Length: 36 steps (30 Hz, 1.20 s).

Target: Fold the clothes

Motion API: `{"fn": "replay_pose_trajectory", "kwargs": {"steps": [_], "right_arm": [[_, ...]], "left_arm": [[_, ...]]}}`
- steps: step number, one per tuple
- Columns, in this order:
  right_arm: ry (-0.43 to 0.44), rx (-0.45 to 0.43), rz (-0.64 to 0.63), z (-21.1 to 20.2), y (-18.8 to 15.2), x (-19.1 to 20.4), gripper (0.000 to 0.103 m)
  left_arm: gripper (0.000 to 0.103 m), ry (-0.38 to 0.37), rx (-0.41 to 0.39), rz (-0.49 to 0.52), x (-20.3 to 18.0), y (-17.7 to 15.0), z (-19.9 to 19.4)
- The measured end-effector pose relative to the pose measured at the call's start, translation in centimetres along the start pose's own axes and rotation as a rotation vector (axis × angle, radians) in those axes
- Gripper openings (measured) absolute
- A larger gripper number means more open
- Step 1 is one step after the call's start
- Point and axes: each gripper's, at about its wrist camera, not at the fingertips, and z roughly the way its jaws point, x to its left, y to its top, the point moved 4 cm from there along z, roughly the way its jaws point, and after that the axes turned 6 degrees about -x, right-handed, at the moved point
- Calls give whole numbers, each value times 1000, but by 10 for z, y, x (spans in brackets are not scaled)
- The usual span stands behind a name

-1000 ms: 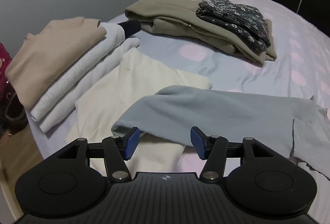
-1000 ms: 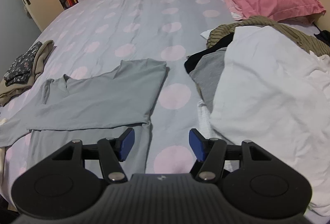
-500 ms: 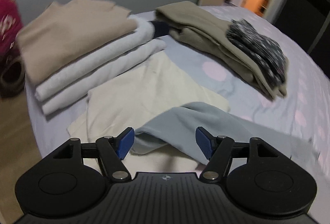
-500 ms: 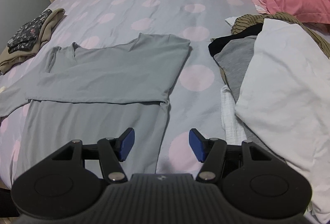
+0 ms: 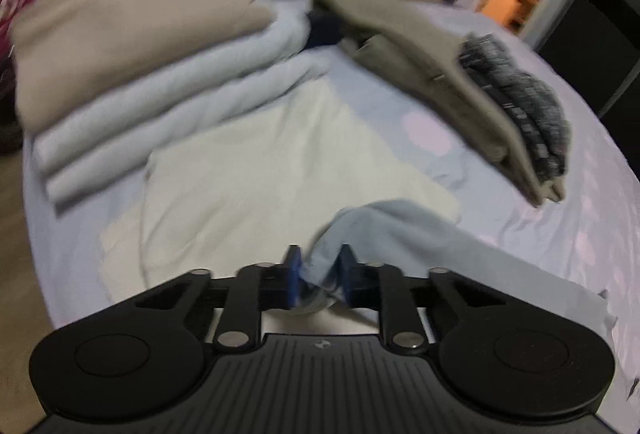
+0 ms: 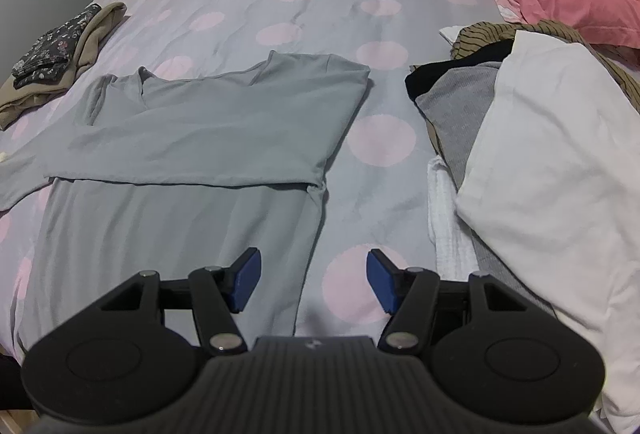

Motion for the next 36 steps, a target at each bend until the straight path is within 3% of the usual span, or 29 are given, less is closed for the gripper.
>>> {"fn": "replay_pose_trajectory", "kwargs": {"steps": [8, 16, 19, 25, 33, 36], "right_arm": [[5, 25, -15, 7, -2, 4, 62], [15, 26, -21, 8, -1, 6, 62], [16, 27, -15, 9, 0, 7, 62], [46, 30, -13, 11, 4, 16, 62], [64, 44, -63, 21, 12, 42, 62], [69, 53, -65, 28, 18, 52, 62]], "left_arm": [[10, -281, -221, 50, -80, 24, -74], [9, -585, -280, 195, -201, 20, -141], [9, -666, -250, 281, -250, -2, -153], [9, -694, -130, 515, -320, -82, -137], [10, -717, 64, 807, -363, -202, -116], [16, -750, 163, 894, -369, -237, -114]]}}
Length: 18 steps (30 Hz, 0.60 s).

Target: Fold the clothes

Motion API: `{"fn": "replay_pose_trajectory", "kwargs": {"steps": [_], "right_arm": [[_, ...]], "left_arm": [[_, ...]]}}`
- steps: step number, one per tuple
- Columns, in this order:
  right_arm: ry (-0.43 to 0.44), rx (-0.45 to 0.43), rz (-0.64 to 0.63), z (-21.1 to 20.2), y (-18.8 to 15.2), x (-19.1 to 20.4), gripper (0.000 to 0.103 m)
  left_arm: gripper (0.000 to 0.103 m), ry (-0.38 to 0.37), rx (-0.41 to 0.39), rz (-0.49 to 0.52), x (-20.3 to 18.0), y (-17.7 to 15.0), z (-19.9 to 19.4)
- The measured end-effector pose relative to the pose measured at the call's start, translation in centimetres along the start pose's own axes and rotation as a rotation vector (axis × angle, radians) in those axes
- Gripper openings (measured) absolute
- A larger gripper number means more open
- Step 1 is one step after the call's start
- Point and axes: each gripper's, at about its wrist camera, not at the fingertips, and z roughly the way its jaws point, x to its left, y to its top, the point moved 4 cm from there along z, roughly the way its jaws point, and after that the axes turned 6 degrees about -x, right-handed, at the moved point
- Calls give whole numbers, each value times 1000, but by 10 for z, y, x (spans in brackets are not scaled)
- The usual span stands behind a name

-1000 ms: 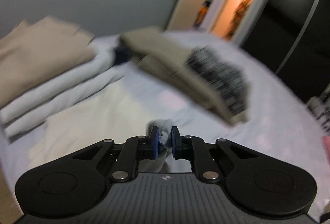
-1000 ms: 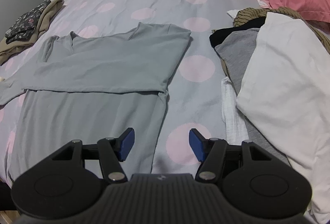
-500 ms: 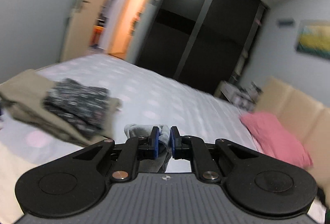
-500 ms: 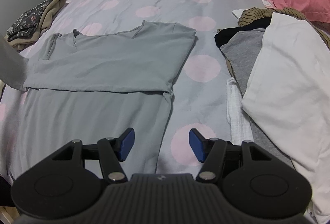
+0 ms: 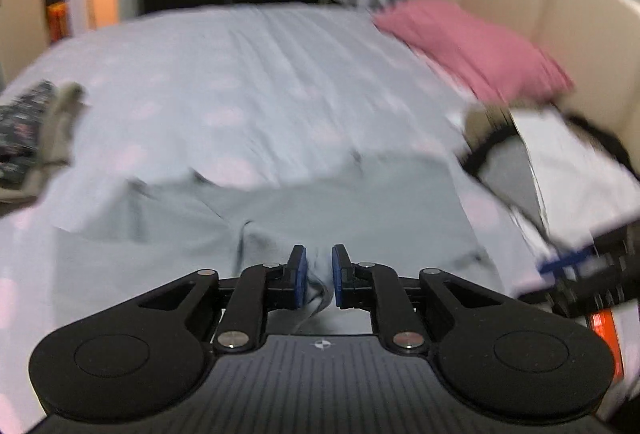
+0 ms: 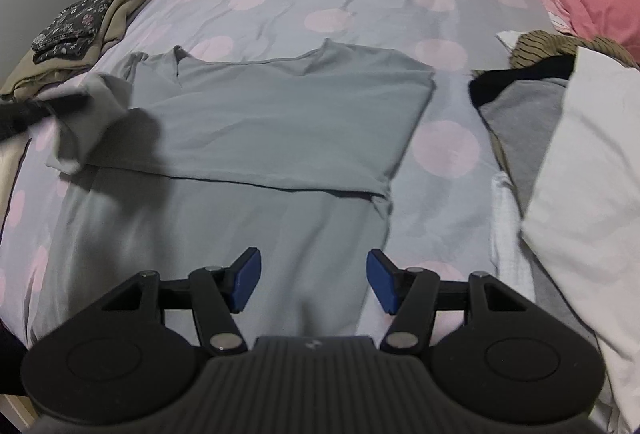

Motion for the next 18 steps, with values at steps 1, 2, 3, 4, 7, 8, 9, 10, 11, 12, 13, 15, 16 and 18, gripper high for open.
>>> {"fn": "replay_pose_trajectory", "kwargs": {"steps": [1, 2, 3, 4, 7, 8, 9, 10, 11, 12, 13, 15, 16, 18], "right_arm": [[2, 3, 2, 3, 2, 3, 62], [6, 3, 3, 5, 5, 6, 62], [14, 0, 3, 8, 8, 9, 62], [22, -3, 2, 11, 11, 13, 62], [58, -21, 0, 18, 19, 25, 59], [73, -27, 3, 21, 22, 30, 56], [93, -31, 6, 25, 25, 35, 54], [115, -33, 9, 28, 27, 42, 54], [136, -36, 12, 32, 30, 48, 53], [162, -39, 6, 35, 32, 57, 52], [189, -43, -4, 38, 33, 66, 51], [240, -45, -35, 45, 35, 88, 44], [263, -41, -59, 50, 35, 101, 44], [309, -34, -107, 58, 34, 126, 44]], "left_arm": [[21, -13, 14, 8, -3, -3, 1], [25, -18, 20, 12, -4, -5, 2], [27, -24, 26, 16, -5, -7, 2], [33, -19, 24, 17, -3, -7, 1], [40, 24, 8, -9, 17, -2, -4], [40, 51, 11, -15, 25, -1, -4], [40, 96, 21, -15, 33, 1, -4], [40, 134, 33, -21, 42, 1, -3], [40, 167, 44, -30, 52, 0, -3], [39, 200, 55, -39, 62, 0, -3], [36, 233, 66, -47, 72, -1, -2], [33, 262, 86, -86, 89, -4, -3], [33, 273, 90, -96, 96, -5, -4], [33, 296, 94, -111, 109, -7, -8]]}}
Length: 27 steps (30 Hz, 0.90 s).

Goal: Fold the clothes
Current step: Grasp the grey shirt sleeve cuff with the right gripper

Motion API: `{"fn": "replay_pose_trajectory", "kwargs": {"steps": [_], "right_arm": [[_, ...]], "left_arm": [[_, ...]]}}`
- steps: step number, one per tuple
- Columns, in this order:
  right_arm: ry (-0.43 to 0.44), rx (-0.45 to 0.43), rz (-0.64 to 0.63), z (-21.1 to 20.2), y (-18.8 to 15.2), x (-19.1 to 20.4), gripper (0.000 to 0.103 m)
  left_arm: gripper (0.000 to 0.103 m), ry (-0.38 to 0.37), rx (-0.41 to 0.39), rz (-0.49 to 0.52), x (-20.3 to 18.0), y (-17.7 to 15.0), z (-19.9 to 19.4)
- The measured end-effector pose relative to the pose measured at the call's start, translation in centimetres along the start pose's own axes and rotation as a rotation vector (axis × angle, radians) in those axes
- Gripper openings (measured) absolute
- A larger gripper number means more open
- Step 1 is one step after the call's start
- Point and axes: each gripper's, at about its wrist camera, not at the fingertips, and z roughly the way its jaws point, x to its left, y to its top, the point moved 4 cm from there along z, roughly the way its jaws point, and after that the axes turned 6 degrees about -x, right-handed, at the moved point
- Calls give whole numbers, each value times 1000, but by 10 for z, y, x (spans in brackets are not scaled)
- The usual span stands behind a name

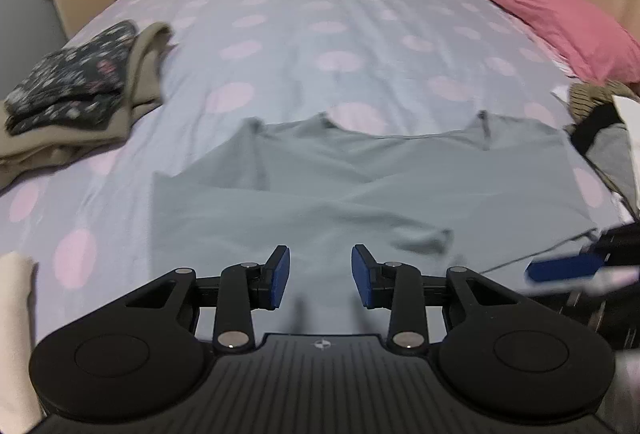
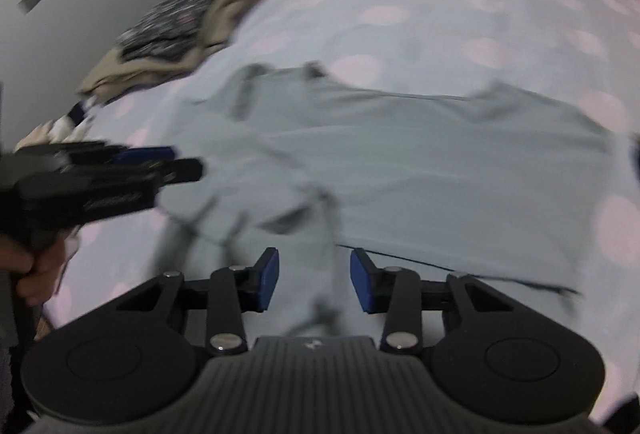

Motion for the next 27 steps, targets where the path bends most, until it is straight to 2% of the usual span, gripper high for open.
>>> {"fn": "replay_pose_trajectory", "kwargs": {"steps": [4, 8, 10, 11, 12, 13, 14, 16, 20, 24, 27], "right_arm": [[28, 52, -86, 33, -7, 31, 49], [-18, 96, -162, 61, -18, 39, 57], [-43, 111, -201, 70, -24, 38, 56], [-50, 112, -219, 73, -27, 37, 51], [-59, 111, -219, 71, -26, 34, 36], [-70, 110, -212, 69, -23, 32, 28], [-80, 109, -206, 67, -21, 29, 14], [-86, 103, -172, 59, -15, 21, 10], [-71, 32, -89, 28, 10, 13, 9], [-25, -117, -7, -16, 44, 7, 9], [-3, -216, 47, -41, 67, 2, 9]], "left_arm": [[33, 51, 18, -30, 26, -5, -1], [33, 84, 45, -64, 46, -14, -1], [33, 93, 50, -71, 53, -17, -1], [33, 97, 48, -74, 55, -18, -2], [33, 100, 46, -76, 56, -18, -2], [33, 101, 43, -78, 57, -18, -3], [33, 101, 38, -82, 58, -17, -3], [33, 100, 27, -86, 59, -16, -7], [33, 102, 11, -76, 61, -16, -14], [33, 118, -5, -66, 66, -19, -20], [33, 90, -5, -58, 67, -22, -20]]}}
